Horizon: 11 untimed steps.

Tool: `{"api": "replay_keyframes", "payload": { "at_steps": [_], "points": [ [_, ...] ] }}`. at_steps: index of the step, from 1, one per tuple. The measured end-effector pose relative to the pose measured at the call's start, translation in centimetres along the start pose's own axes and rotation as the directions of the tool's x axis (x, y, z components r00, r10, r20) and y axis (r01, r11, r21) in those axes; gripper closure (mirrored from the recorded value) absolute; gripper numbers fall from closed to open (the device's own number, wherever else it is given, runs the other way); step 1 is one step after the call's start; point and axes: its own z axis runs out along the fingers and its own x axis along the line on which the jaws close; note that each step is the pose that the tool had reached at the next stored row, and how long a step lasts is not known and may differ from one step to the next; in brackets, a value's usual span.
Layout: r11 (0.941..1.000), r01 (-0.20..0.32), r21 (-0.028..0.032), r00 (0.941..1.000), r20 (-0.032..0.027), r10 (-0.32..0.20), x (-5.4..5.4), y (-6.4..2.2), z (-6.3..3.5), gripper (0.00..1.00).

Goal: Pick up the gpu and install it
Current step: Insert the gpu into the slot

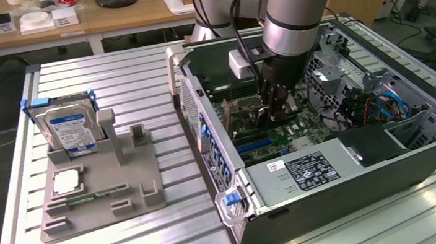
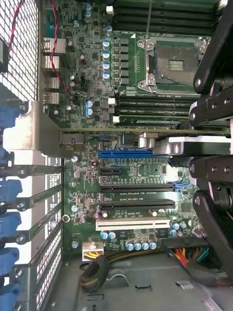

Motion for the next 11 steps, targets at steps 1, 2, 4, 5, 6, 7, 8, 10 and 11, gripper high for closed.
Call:
{"api": "replay_keyframes", "payload": {
  "at_steps": [1, 2, 4, 5, 6, 7, 8, 10, 11],
  "points": [
    [1.0000, 0.000, -0.0001, 1.0000, -0.0001, 0.000, 0.0, 0.05, 0.10, 0.72],
    [1.0000, 0.000, -0.0001, 1.0000, 0.0000, 0.000, 0.1, 0.08, 0.22, 0.72],
    [1.0000, 0.000, -0.0002, 1.0000, -0.0002, 0.000, 0.2, 0.10, 0.42, 0.72],
    [1.0000, 0.000, -0.0002, 1.0000, -0.0001, 0.000, 0.4, 0.12, 0.51, 0.72],
    [1.0000, 0.000, -0.0001, 1.0000, -0.0002, 0.000, 0.5, 0.14, 0.60, 0.72],
    [1.0000, 0.000, 0.0000, 1.0000, 0.0000, 0.000, 0.6, 0.19, 0.71, 0.72],
    [1.0000, 0.000, 0.0001, 1.0000, 0.0001, 0.000, 0.6, 0.24, 0.84, 0.72],
    [1.0000, 0.000, -0.0001, 1.0000, -0.0001, 0.000, 0.7, 0.30, 1.11, 0.72],
    [1.0000, 0.000, -0.0002, 1.0000, -0.0002, 0.000, 0.7, 0.32, 1.21, 0.72]
  ]
}}
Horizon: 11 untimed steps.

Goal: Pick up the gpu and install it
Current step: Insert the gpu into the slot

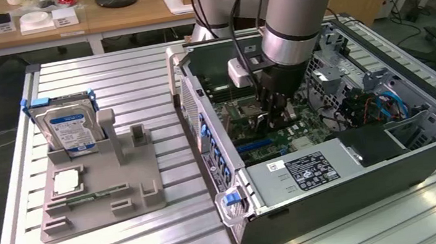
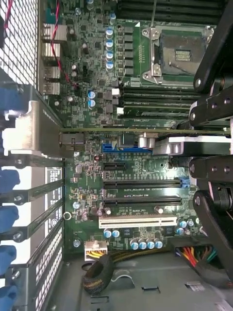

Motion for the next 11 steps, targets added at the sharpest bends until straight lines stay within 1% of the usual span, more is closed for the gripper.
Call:
{"api": "replay_keyframes", "payload": {
  "at_steps": [6, 8, 11],
  "points": [
    [1.0000, 0.000, 0.0000, 1.0000, 0.0001, 0.000, 0.2, 0.39, 0.88, 0.72],
    [1.0000, 0.000, -0.0001, 1.0000, 0.0001, 0.000, 0.2, 0.65, 1.10, 0.72],
    [1.0000, 0.000, -0.0002, 1.0000, -0.0001, 0.000, 0.2, 0.77, 1.29, 0.72]
  ]
}}
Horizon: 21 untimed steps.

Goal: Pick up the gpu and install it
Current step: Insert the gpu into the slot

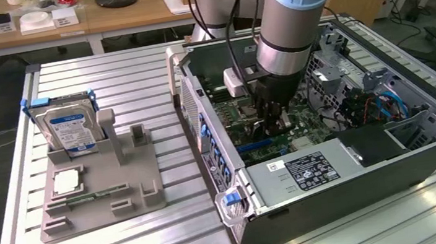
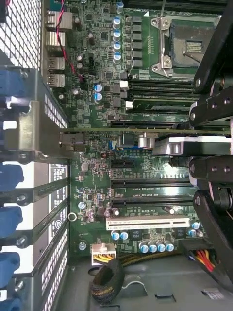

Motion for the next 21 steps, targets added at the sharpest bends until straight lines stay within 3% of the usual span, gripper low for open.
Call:
{"api": "replay_keyframes", "payload": {
  "at_steps": [11, 21],
  "points": [
    [1.0000, 0.000, 0.0001, 1.0000, 0.0003, 0.000, 0.0, 0.67, 0.32, 0.72],
    [1.0000, 0.000, 0.0002, 1.0000, 0.0003, 0.000, 0.1, 0.73, 1.04, 0.72]
  ]
}}
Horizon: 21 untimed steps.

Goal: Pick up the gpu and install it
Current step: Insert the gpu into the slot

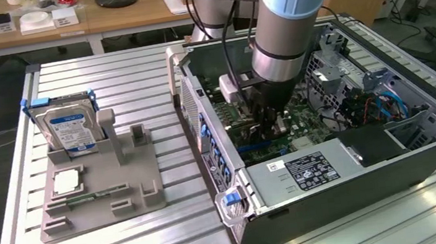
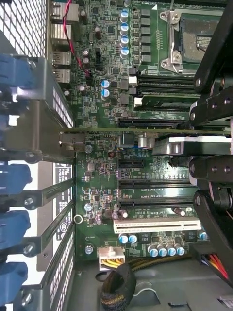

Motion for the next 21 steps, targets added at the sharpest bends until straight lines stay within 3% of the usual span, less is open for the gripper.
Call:
{"api": "replay_keyframes", "payload": {
  "at_steps": [21],
  "points": [
    [1.0000, 0.000, 0.0000, 1.0000, 0.0001, 0.000, 0.04, 0.07, 0.76, 0.72]
  ]
}}
